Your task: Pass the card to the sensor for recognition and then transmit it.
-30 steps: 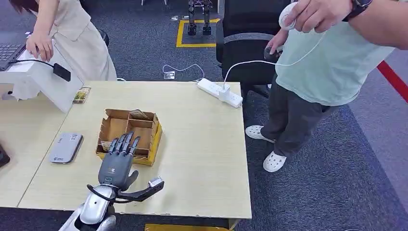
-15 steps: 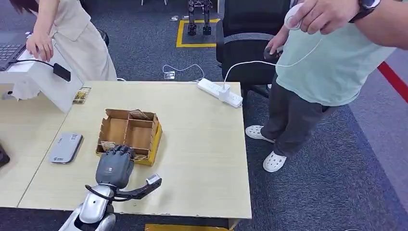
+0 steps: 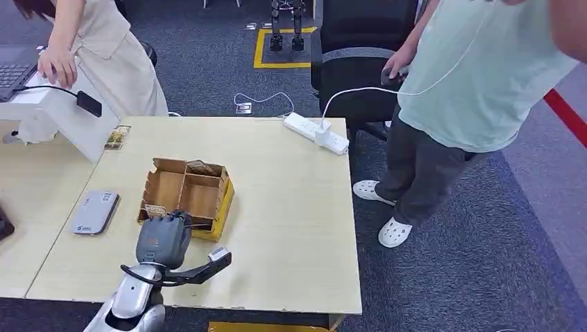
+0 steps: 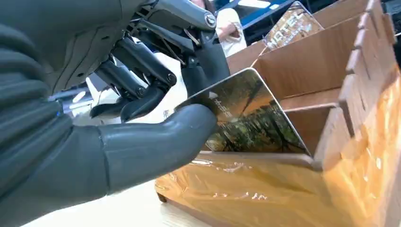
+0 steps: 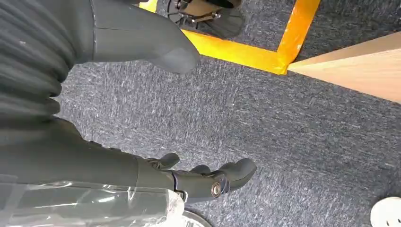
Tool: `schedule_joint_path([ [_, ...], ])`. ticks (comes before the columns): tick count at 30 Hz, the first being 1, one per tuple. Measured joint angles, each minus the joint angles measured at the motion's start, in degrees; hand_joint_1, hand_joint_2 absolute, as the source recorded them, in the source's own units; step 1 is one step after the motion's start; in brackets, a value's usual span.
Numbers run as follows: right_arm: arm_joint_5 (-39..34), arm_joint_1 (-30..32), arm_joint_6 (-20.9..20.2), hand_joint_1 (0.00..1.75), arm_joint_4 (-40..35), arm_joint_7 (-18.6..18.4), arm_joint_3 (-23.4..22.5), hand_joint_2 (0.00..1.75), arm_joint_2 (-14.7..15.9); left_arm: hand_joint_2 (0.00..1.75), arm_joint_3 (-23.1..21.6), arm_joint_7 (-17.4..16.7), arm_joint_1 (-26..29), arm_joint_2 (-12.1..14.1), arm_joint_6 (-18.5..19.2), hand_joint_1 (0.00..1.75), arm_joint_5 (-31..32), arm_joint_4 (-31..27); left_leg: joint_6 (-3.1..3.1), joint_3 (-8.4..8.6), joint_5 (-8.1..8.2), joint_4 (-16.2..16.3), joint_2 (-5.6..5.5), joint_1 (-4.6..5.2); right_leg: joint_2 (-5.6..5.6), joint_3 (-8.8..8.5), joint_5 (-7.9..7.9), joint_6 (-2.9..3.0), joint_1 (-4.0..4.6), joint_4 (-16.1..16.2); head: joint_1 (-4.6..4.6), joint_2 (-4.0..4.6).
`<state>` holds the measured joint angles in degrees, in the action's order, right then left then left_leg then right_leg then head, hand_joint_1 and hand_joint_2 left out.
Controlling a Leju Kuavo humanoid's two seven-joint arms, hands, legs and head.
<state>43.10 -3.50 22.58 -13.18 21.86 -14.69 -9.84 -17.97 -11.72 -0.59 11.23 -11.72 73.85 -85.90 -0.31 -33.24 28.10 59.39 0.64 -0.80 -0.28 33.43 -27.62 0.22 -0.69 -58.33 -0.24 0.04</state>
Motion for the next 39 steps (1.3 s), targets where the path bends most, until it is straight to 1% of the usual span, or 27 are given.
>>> schedule_joint_path([
  [3,0.3,0.0,0.0,0.00,0.0,0.0,0.0,1.75,0.0,1.75,1.1,-0.1,-0.4,1.2,-0.9,1.75,-1.1,-0.2,-0.01,0.00,-0.01,0.0,0.01,-0.02,-0.03,0.01,0.00,0.00,0.02,0.0,0.00,0.00],
  [5,0.4,0.0,0.0,0.00,0.0,0.1,0.0,1.75,0.0,1.75,2.9,-0.2,-1.3,2.7,-1.6,1.75,-1.8,-1.0,-0.03,0.00,-0.02,0.0,0.00,-0.03,-0.01,0.01,0.00,0.01,0.03,0.0,0.00,0.00],
  [7,0.5,0.0,0.0,0.00,0.0,0.2,0.0,1.75,0.1,1.75,4.6,0.8,-2.6,4.5,-2.2,1.75,-3.5,-2.1,-0.10,0.00,-0.07,0.0,-0.02,-0.07,-0.01,0.03,0.00,0.01,0.08,-0.1,0.00,0.00],
  [11,0.5,0.0,0.0,0.00,0.0,0.4,0.0,1.75,0.2,1.75,9.2,3.1,-7.4,8.9,-1.6,1.75,-7.1,-3.8,-0.17,0.00,-0.11,0.0,-0.03,-0.16,0.01,0.02,0.05,0.09,0.16,-0.1,-0.02,0.00],
  [13,0.7,0.0,0.0,0.00,0.0,0.4,0.0,1.75,0.2,1.75,10.8,3.4,-9.7,10.4,-1.3,1.75,-7.5,-3.8,-0.22,0.00,-0.14,0.0,-0.03,-0.17,0.02,0.02,0.06,0.11,0.16,-0.1,-0.02,0.00],
  [17,1.4,-0.3,-0.4,0.00,-0.3,0.1,0.0,1.75,0.2,1.75,11.9,2.8,-14.5,12.1,-1.0,1.75,-6.1,-2.7,-0.24,0.00,-0.17,0.0,-0.07,-0.21,0.04,0.02,0.10,0.17,0.19,-0.1,0.00,0.00],
  [21,1.8,-0.8,-0.5,0.00,-0.3,-0.2,0.0,1.75,0.2,1.75,12.0,1.9,-19.2,12.5,-2.2,1.75,-4.9,0.0,-0.29,0.00,-0.20,0.0,-0.07,-0.20,0.04,0.02,0.13,0.19,0.19,-0.1,0.00,0.00],
  [24,2.4,-1.2,-0.7,0.00,-0.4,-0.4,0.2,1.75,0.2,1.75,12.0,0.0,-22.9,12.5,-5.0,1.75,-2.4,2.8,-0.29,0.01,-0.20,0.0,-0.07,-0.20,0.03,0.03,0.14,0.21,0.19,-0.1,-0.02,0.00],
  [27,3.3,-1.6,-1.4,0.00,-0.5,-1.2,0.7,1.75,0.2,1.75,12.0,-2.9,-26.8,12.3,-10.6,1.75,2.8,7.1,-0.30,0.00,-0.20,0.0,-0.07,-0.22,0.04,0.03,0.14,0.21,0.20,-0.1,0.00,0.00],
  [29,3.5,-1.9,-1.5,0.00,-0.6,-1.3,1.2,1.75,0.1,1.75,12.2,-4.2,-29.3,12.3,-13.1,1.75,5.8,10.3,-0.30,0.00,-0.21,0.0,-0.06,-0.23,0.02,0.04,0.15,0.22,0.21,-0.1,0.00,0.00],
  [33,3.6,-2.2,-1.5,0.00,-0.7,-1.5,1.8,1.75,0.0,1.75,12.8,-4.4,-32.7,12.3,-15.1,1.75,7.7,15.8,-0.34,0.00,-0.23,0.0,-0.06,-0.27,0.01,0.05,0.15,0.23,0.26,-0.1,0.00,0.00],
  [36,3.7,-2.2,-1.5,0.00,-0.7,-1.7,2.0,1.75,-0.1,1.75,13.3,-4.5,-33.7,12.5,-16.4,1.75,8.5,18.0,-0.34,0.00,-0.23,0.0,-0.05,-0.27,0.00,0.05,0.15,0.23,0.26,-0.1,0.00,0.00],
  [39,3.7,-2.2,-1.5,0.00,-0.7,-2.0,2.3,1.75,-0.1,1.75,13.9,-4.8,-34.8,12.7,-16.4,1.75,8.8,20.2,-0.34,-0.01,-0.23,0.0,-0.05,-0.27,0.01,0.05,0.15,0.24,0.27,-0.1,0.00,0.00],
])
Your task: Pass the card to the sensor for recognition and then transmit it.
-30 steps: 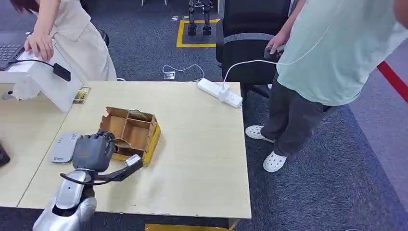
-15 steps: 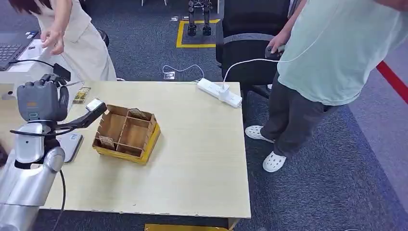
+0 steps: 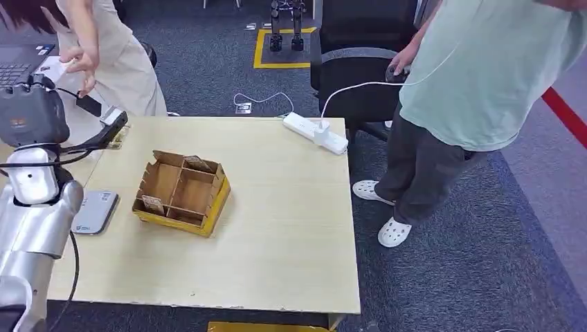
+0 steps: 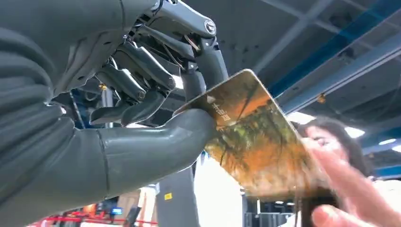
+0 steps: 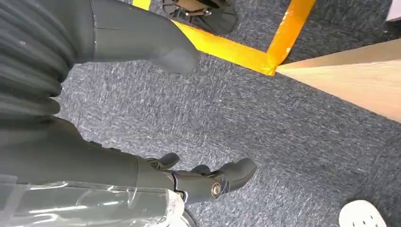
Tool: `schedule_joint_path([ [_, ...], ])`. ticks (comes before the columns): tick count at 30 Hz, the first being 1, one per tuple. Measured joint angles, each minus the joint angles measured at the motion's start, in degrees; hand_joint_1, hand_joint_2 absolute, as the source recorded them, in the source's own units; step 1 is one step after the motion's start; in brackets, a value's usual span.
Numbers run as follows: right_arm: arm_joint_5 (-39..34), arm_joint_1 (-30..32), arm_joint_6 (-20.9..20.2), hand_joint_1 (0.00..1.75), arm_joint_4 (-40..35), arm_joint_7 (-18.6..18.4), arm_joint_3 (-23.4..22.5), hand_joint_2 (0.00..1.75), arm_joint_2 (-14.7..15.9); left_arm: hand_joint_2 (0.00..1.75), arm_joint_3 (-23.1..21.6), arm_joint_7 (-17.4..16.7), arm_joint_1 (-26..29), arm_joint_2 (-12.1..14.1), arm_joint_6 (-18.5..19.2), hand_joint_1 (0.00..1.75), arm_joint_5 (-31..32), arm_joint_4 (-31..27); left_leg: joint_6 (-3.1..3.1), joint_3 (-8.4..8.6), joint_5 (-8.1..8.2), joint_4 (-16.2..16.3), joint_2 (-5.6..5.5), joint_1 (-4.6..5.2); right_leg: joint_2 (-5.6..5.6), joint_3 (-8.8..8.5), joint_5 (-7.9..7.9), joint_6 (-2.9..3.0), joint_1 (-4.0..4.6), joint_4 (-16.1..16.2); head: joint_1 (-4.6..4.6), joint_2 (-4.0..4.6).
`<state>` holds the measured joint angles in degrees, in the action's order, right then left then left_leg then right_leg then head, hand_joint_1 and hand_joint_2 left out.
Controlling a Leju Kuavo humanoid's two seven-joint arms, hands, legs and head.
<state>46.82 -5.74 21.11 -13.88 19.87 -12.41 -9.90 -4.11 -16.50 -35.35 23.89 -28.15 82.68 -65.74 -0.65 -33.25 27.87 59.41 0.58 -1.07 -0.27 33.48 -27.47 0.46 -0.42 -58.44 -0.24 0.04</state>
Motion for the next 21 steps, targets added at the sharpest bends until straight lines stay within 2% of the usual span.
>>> schedule_joint_path([
  [4,0.0,0.0,0.0,0.00,0.0,0.0,0.2,1.75,0.0,1.75,0.3,0.0,-0.7,0.0,0.0,1.75,0.0,1.9,0.00,0.00,0.00,0.0,0.00,0.00,0.00,0.00,0.00,0.00,0.00,0.0,-0.02,0.00],
  [5,0.0,0.0,0.0,0.00,0.0,0.0,0.3,1.75,0.0,1.75,0.3,0.0,-0.8,0.0,0.0,1.55,0.0,2.3,0.00,0.00,0.00,0.0,0.00,0.00,0.00,0.00,0.00,0.00,0.00,0.0,0.00,0.00],
  [6,0.0,0.0,0.0,0.00,0.0,0.0,0.3,1.75,0.0,1.75,0.3,0.1,-0.8,0.0,0.0,1.55,-0.2,2.5,0.00,0.00,0.00,0.0,0.00,0.00,0.00,0.00,0.00,0.00,0.00,0.0,0.00,0.00],
  [7,0.0,0.0,0.0,0.00,0.0,0.0,0.4,1.75,0.0,1.75,0.3,0.2,-0.8,0.0,0.0,0.00,-0.4,2.8,0.00,0.00,0.00,0.0,0.00,0.00,0.00,0.00,0.01,0.01,0.00,0.0,-0.02,0.00],
  [21,-0.6,0.1,0.1,0.00,0.0,-0.1,0.6,1.75,0.0,1.75,2.1,1.7,0.1,0.1,-0.4,0.00,-4.0,3.3,-0.01,-0.01,0.00,0.0,0.00,-0.03,0.01,0.00,0.00,0.02,0.03,0.0,0.00,0.00],
])
